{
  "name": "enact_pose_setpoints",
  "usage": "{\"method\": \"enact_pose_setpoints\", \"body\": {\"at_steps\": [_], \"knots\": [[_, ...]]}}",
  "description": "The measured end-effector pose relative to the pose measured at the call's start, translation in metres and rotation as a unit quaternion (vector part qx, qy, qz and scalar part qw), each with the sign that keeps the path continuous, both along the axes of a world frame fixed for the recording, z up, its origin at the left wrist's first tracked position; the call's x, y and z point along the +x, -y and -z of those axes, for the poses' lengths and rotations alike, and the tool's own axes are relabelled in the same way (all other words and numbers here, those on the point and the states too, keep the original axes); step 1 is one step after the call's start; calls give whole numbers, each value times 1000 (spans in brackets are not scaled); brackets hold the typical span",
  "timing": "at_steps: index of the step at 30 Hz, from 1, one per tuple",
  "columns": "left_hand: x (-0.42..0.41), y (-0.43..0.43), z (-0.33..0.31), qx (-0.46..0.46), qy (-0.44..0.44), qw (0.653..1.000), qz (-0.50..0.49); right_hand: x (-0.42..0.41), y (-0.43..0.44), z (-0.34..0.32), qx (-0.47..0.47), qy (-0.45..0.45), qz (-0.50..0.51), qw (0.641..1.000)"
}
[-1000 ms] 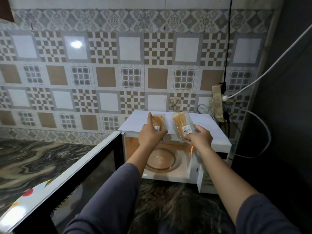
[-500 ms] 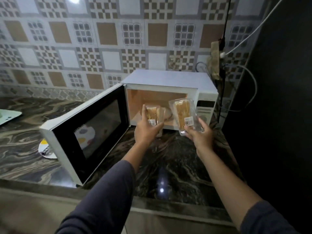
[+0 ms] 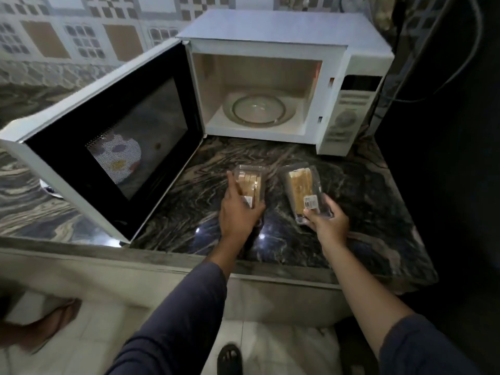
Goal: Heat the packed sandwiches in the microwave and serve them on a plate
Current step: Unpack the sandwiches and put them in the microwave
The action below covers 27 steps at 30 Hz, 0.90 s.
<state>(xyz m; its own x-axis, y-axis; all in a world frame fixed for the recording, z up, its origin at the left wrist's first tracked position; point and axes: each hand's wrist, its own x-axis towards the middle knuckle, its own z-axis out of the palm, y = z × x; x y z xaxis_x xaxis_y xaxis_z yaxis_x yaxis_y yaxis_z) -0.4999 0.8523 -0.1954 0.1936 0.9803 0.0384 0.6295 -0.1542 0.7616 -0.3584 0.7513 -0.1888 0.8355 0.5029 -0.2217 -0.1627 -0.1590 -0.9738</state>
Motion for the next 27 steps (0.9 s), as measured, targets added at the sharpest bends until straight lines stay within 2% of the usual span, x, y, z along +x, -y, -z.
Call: {"method": "enact_pose_setpoints", "body": {"at_steps": [6, 13, 20, 24, 27], "knots": [[2, -23, 2, 9, -20, 999, 47, 6, -19, -1, -96, 148, -5, 984], [13, -39, 2, -6, -42, 999, 2, 20, -39, 4, -142, 148, -9, 979], [20, -41, 0, 8, -41, 999, -8, 26, -45, 10, -140, 152, -24, 978], [13, -45, -2, -34, 35, 999, 24, 26, -43, 4, -171, 170, -40, 970], [2, -45, -12, -53, 107, 992, 38, 21, -42, -14, -192, 219, -23, 956]]}}
